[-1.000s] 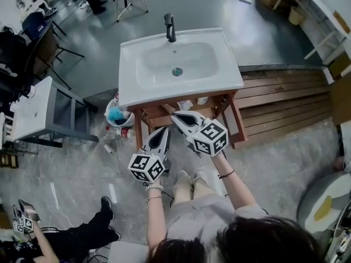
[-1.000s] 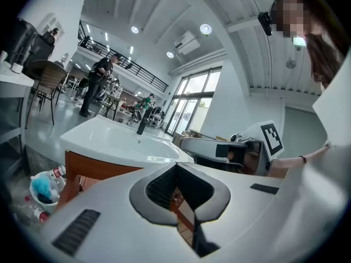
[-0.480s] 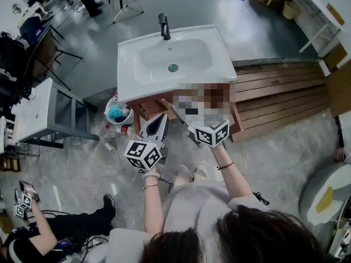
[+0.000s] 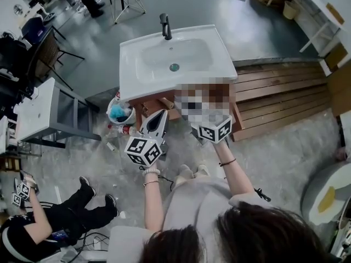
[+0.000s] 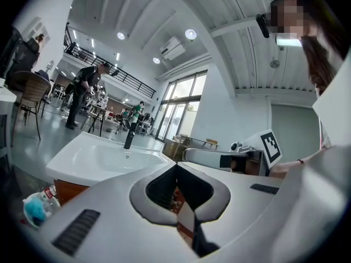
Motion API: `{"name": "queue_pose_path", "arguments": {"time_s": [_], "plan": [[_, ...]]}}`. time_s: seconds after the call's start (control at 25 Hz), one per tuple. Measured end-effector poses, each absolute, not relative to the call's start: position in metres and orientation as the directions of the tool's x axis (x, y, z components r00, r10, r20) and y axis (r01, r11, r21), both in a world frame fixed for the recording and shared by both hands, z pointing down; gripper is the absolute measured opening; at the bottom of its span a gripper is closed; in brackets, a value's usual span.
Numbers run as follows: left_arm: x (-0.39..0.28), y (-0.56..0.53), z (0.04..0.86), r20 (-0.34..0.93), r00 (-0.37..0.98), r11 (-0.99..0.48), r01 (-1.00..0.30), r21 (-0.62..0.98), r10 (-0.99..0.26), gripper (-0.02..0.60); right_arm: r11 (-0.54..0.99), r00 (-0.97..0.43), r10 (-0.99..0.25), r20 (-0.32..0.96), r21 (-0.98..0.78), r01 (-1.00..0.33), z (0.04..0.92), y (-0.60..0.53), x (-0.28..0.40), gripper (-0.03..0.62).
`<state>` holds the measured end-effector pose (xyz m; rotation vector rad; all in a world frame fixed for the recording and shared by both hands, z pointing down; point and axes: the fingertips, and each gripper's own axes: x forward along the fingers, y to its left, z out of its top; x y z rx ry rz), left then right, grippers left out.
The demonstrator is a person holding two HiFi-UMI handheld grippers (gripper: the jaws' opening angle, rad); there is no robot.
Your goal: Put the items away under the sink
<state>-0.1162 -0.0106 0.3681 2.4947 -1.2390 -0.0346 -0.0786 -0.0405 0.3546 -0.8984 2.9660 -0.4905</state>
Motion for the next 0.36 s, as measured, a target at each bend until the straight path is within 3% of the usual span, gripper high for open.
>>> {"name": "queue_pose_path", "arguments": {"time_s": [0.36], "plan": [[-0.114, -0.001, 0.366, 0.128, 0.623, -0.564, -0.763, 0.315, -0.772, -0.003, 0.795, -0.84, -0.535, 0.095, -0.278, -0.538, 0.356, -0.029, -0.08, 0.014]]}}
